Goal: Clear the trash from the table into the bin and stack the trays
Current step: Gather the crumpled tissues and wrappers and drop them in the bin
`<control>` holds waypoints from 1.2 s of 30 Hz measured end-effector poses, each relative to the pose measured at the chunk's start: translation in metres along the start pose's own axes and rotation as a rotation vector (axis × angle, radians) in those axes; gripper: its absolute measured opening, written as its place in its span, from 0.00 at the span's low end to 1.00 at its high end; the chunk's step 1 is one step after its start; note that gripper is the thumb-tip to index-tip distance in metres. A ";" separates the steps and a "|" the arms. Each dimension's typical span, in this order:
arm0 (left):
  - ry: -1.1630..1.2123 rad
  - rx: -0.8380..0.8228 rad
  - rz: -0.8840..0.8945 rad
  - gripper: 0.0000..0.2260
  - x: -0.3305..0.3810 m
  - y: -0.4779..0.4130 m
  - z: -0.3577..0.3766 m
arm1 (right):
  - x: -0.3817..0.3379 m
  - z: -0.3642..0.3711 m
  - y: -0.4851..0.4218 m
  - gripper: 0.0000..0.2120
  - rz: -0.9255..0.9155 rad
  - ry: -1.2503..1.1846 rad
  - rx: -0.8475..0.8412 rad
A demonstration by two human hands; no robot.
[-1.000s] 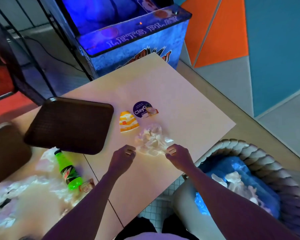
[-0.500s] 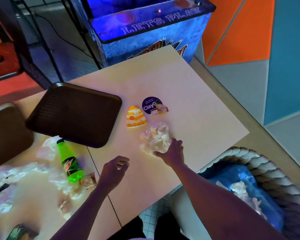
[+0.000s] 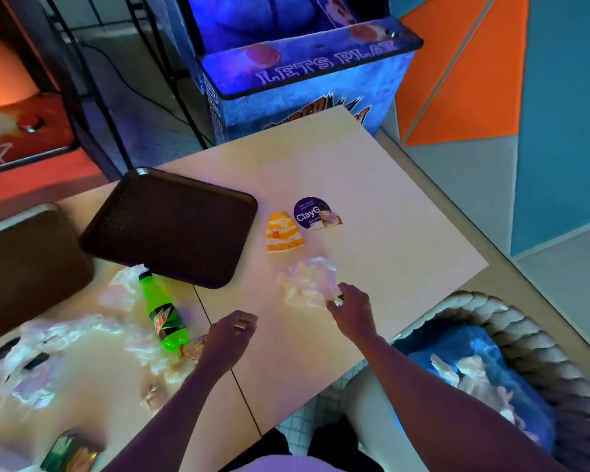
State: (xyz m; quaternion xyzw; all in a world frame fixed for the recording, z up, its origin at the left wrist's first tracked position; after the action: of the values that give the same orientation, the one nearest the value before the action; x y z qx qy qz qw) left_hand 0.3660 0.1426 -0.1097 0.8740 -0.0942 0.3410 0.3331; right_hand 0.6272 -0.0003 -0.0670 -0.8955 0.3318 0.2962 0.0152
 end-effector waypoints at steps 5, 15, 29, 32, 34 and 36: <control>0.034 -0.011 0.042 0.05 0.016 0.002 -0.007 | -0.014 -0.041 0.001 0.11 -0.024 -0.076 0.150; 0.007 -0.086 0.145 0.04 0.052 0.003 -0.009 | -0.017 -0.104 0.026 0.09 -0.069 -0.053 0.360; -0.717 -0.278 0.629 0.40 0.187 -0.002 0.111 | 0.009 -0.144 0.092 0.09 0.103 -0.151 0.505; -0.876 -0.310 0.681 0.37 0.200 -0.001 0.148 | 0.017 -0.151 0.108 0.08 0.135 -0.162 0.568; -0.949 -0.350 0.673 0.30 0.198 0.000 0.167 | 0.026 -0.155 0.120 0.09 0.166 -0.150 0.584; -0.992 -0.367 0.669 0.22 0.186 0.000 0.178 | 0.039 -0.161 0.133 0.09 0.214 -0.139 0.605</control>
State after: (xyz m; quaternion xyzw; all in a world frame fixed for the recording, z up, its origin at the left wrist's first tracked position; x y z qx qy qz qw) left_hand 0.6005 0.0396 -0.0841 0.7800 -0.5632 -0.0414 0.2696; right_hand 0.6549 -0.1627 0.0673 -0.7881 0.4951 0.2445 0.2721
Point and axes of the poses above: each hand's wrist, its own y-axis away from the middle knuckle, its own z-axis out of the palm, x = y × z, the point moved 6 cm from there along -y, towards the middle knuckle, and after that the axes turned 11 degrees about -z, right-handed, at the moved point
